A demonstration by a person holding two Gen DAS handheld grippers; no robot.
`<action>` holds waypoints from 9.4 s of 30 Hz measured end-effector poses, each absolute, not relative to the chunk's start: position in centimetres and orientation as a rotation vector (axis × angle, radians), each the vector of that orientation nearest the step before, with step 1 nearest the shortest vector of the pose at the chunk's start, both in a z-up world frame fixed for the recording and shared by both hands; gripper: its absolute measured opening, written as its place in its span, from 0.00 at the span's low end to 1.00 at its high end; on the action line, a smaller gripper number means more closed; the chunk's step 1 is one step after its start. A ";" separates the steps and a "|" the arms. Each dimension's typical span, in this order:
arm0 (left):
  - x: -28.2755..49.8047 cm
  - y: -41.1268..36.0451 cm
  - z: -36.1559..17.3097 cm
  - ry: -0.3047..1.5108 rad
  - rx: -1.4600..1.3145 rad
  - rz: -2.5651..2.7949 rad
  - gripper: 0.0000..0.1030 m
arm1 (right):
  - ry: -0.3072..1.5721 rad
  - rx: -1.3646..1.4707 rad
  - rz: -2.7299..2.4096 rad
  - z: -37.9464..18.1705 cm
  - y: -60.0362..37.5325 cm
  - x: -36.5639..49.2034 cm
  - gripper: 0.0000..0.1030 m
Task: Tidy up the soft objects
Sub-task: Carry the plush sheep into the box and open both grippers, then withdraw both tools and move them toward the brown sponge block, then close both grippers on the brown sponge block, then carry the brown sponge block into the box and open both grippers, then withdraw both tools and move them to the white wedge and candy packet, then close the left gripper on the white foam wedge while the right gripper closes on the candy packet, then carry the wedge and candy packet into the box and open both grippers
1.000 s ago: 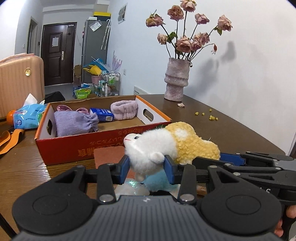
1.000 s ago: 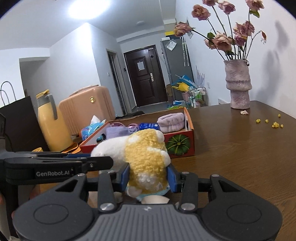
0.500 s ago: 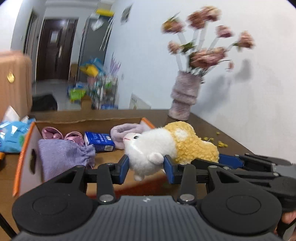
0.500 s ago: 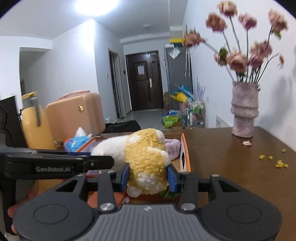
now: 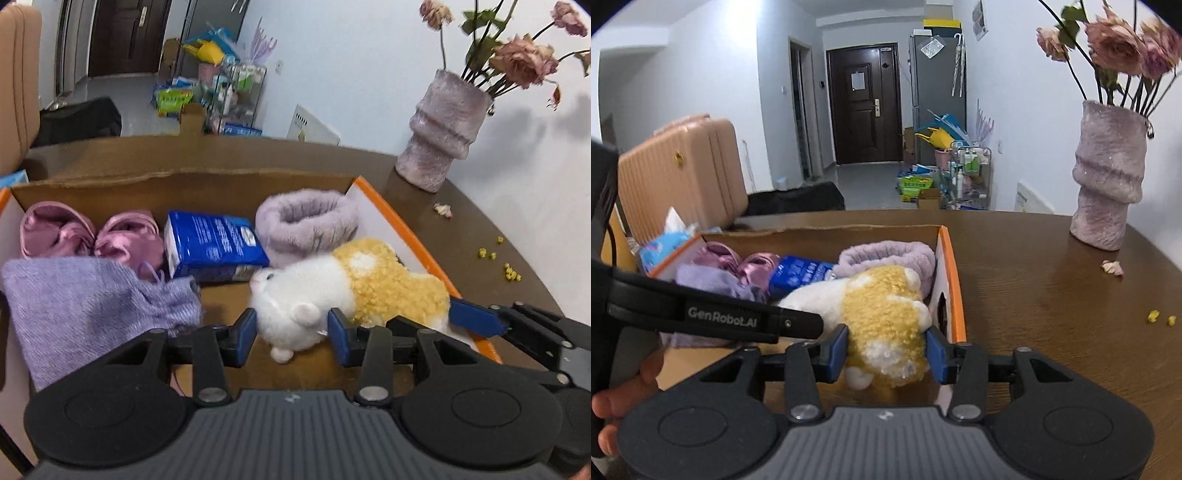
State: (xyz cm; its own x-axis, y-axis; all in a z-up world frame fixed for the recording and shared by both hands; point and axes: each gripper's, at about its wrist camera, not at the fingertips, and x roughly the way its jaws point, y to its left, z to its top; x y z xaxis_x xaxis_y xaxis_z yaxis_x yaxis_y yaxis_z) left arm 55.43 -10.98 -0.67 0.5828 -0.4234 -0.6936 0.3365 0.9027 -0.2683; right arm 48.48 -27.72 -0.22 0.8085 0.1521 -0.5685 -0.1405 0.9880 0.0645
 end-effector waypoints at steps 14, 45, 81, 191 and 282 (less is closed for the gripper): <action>48.2 -6.8 7.4 0.644 -0.052 -0.362 0.60 | 0.430 -0.008 0.130 9.4 -28.2 42.5 0.64; 19.7 2.4 5.6 0.268 0.020 -0.016 1.00 | 0.156 -0.044 0.277 6.7 -25.4 20.1 0.98; 33.0 5.4 -1.4 0.501 -0.046 0.077 0.97 | 0.615 0.081 0.739 -1.8 -15.3 27.6 0.23; 35.3 3.2 10.8 0.298 0.036 -0.051 0.87 | 0.373 0.103 0.204 12.2 -26.7 38.4 0.78; 45.5 -5.1 3.6 0.600 -0.165 -0.308 0.19 | 0.541 0.131 0.279 3.1 -26.4 43.6 0.22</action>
